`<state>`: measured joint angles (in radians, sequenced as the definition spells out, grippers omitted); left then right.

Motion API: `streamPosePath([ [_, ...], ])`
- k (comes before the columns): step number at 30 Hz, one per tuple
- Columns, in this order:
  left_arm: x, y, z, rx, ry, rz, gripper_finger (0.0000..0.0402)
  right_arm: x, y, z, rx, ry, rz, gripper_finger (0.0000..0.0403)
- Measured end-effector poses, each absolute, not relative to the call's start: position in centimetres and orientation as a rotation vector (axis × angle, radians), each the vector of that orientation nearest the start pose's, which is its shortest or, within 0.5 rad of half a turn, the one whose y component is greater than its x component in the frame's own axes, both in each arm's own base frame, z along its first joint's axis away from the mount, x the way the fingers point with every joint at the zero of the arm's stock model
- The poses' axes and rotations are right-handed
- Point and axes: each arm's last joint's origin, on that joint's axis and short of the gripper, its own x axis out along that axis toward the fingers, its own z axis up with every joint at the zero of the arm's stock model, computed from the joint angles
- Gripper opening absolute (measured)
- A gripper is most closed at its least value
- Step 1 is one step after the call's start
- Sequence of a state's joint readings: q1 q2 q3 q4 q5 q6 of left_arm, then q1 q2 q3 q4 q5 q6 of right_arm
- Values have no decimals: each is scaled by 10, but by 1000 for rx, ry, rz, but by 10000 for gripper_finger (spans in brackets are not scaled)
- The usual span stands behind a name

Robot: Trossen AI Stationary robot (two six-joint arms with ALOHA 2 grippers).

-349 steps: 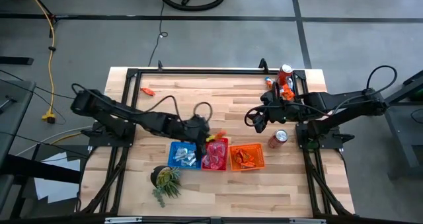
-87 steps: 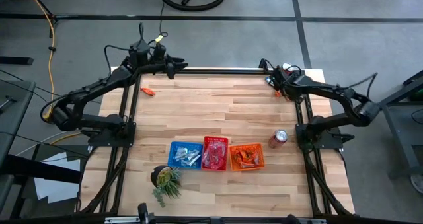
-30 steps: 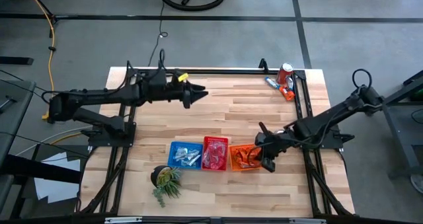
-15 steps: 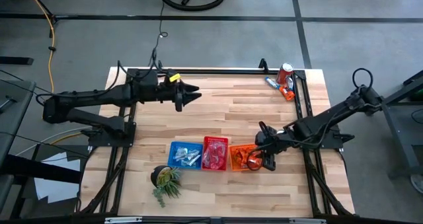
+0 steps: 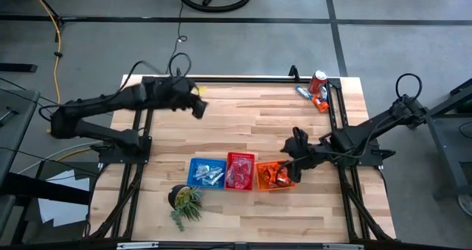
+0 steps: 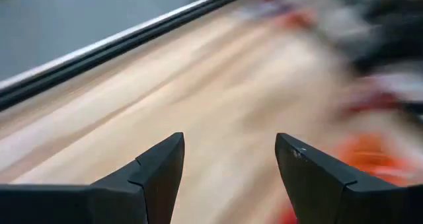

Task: Sort candy
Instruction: Put the orange candy pack into the orange bin

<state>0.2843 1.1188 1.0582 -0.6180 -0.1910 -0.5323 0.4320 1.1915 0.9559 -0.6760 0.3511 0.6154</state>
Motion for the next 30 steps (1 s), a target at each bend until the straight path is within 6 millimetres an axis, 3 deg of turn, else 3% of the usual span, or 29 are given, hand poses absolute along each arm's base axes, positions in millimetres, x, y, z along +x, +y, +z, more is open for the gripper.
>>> streamPosePath([
  [5,194,117,295,-573,924,1067,225,223,76,280,259,734,-309,225],
  [9,174,147,253,-724,946,1310,225,227,61,280,352,709,-403,225],
  [13,156,158,220,-865,807,1468,225,230,48,280,430,688,-478,225],
  [20,135,154,173,-1092,492,1655,225,233,32,280,547,651,-577,225],
  [25,122,154,154,-1252,289,1794,225,234,26,280,565,656,-585,225],
  [30,112,157,147,-1398,130,1884,225,234,24,279,552,685,-557,225],
])
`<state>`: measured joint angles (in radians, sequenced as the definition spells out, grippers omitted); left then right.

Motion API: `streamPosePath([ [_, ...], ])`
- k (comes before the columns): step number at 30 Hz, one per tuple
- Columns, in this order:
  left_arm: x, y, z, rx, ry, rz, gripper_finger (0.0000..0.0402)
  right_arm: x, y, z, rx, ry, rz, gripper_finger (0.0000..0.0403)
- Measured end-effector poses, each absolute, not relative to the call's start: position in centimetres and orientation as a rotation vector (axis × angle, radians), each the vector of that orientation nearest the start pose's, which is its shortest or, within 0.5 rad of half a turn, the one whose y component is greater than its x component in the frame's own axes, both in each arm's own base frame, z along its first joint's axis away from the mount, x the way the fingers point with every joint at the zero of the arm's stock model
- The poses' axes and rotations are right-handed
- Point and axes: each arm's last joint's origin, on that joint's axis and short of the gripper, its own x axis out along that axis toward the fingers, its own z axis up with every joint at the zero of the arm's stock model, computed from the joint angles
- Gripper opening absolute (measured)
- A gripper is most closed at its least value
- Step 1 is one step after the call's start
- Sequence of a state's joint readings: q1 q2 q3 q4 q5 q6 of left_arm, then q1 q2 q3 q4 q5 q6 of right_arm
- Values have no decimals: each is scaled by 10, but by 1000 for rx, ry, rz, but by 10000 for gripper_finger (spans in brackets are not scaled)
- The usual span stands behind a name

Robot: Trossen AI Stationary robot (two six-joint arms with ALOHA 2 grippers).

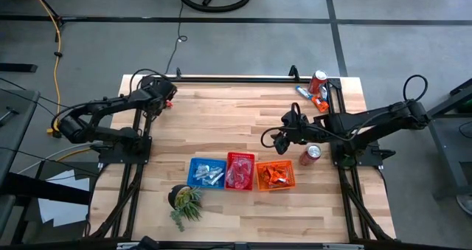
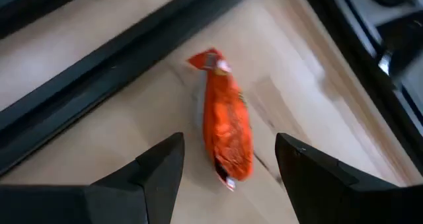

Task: Sort candy
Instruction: Put the orange candy pack into the orange bin

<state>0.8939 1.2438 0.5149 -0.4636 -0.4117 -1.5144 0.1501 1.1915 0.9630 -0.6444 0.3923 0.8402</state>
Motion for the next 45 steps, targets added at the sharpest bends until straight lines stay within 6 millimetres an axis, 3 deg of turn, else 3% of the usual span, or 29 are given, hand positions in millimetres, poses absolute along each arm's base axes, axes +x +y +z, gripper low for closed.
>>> streamPosePath([
  [7,103,161,129,-1597,8,1939,225,233,24,279,501,707,-542,225],
  [16,104,166,119,-1605,-4,1983,219,233,25,278,504,719,-520,225],
  [20,103,165,118,-1601,33,1986,169,233,26,278,513,729,-502,225],
  [25,105,164,121,-1558,124,1902,43,232,30,278,523,750,-460,225],
  [27,109,163,127,-1529,140,1813,14,230,35,279,504,757,-443,225],
  [32,125,162,162,-1440,-6,1482,6,217,46,284,456,752,-431,225],
  [37,145,145,200,-1329,-83,1116,2,207,53,292,419,704,-430,225],
  [45,198,93,260,-942,161,521,0,211,53,296,432,627,-443,225],
])
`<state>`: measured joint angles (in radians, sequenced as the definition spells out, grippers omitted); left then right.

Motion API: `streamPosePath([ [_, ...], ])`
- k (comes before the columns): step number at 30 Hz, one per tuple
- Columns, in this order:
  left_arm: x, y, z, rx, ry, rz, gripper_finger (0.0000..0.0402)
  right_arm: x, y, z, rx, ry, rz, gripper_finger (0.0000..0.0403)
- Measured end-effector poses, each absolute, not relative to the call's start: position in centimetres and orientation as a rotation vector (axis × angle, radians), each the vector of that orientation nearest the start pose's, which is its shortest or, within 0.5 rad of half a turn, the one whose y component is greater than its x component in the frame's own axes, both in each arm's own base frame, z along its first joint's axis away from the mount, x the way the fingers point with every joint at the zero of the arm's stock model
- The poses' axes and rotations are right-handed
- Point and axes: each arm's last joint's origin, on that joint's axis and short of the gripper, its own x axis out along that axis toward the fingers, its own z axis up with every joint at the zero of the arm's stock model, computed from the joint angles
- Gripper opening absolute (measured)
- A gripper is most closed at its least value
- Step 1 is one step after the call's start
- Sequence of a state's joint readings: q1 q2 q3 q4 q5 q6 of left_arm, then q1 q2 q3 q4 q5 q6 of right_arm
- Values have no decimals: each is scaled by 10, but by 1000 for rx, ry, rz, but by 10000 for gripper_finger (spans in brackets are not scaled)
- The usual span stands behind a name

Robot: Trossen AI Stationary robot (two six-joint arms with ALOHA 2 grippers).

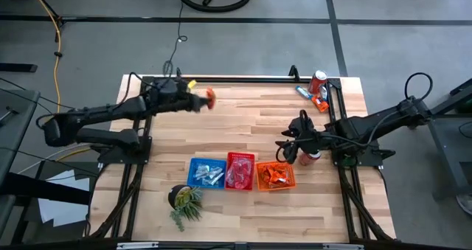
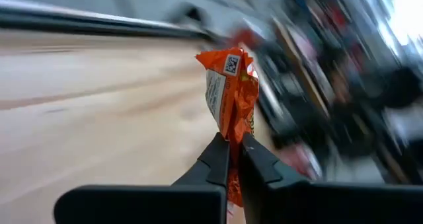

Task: Sort candy
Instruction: Put the orange candy pack into the orange bin

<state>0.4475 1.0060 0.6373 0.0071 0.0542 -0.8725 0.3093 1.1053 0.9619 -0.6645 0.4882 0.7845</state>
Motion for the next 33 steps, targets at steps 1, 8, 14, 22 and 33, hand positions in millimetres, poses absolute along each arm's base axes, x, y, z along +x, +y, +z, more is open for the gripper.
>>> streamPosePath([
  [1,206,86,267,-892,185,454,0,212,52,297,434,610,-452,225],
  [8,272,36,283,-527,375,79,0,217,46,302,474,544,-467,224],
  [14,333,-16,264,-268,495,-139,0,210,46,309,517,557,-377,224],
  [22,401,-76,241,-136,527,-192,0,190,54,316,486,613,-234,224],
  [33,460,-111,203,-79,554,-174,2,187,55,316,419,627,-216,224],
])
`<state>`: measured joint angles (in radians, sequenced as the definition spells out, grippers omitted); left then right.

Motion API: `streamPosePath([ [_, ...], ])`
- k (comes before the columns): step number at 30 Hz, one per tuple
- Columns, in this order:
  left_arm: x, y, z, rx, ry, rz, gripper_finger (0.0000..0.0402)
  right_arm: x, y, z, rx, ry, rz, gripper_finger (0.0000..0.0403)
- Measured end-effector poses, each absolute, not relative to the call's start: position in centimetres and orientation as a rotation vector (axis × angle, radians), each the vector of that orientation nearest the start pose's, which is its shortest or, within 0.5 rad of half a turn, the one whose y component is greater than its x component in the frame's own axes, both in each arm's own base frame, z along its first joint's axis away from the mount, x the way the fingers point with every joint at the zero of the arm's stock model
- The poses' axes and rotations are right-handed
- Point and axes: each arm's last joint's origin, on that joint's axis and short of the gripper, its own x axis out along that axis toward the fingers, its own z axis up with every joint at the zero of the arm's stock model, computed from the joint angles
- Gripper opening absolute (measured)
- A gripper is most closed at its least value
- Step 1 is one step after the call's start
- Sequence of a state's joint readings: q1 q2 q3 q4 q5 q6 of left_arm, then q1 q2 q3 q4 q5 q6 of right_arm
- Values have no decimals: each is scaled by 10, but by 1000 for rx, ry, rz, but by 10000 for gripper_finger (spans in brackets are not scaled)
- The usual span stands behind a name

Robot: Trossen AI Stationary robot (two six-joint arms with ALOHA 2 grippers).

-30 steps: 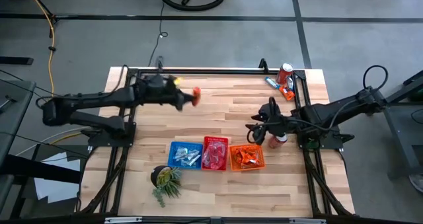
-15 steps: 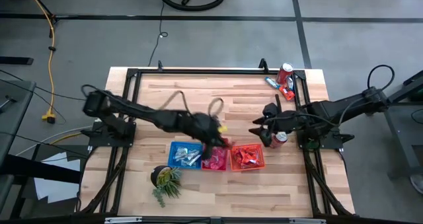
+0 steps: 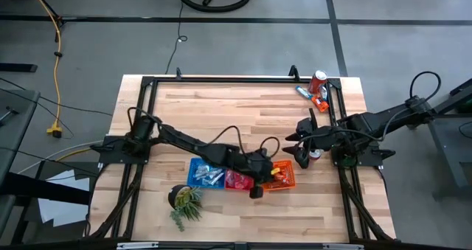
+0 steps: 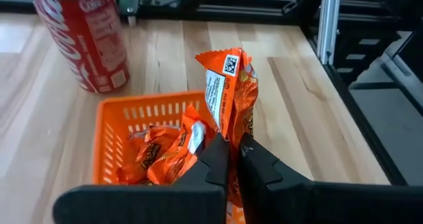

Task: Sort candy
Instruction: Put the orange candy pack into the orange bin

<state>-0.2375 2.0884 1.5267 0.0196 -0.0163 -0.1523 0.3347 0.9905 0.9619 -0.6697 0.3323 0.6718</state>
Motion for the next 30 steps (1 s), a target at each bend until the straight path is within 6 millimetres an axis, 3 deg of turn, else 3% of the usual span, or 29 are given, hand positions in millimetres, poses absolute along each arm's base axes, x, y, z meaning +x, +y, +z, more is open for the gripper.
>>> streamPosePath([
  [8,462,-107,193,-123,628,-132,38,187,54,316,460,613,-251,224],
  [17,444,-79,218,-128,755,-82,170,186,48,319,508,545,-363,224],
  [23,401,-19,269,-77,838,8,234,190,30,318,617,463,-545,224],
  [27,358,34,300,-153,658,104,247,197,4,311,703,444,-729,224],
  [30,317,63,309,-253,467,146,248,199,-23,298,776,544,-858,224],
])
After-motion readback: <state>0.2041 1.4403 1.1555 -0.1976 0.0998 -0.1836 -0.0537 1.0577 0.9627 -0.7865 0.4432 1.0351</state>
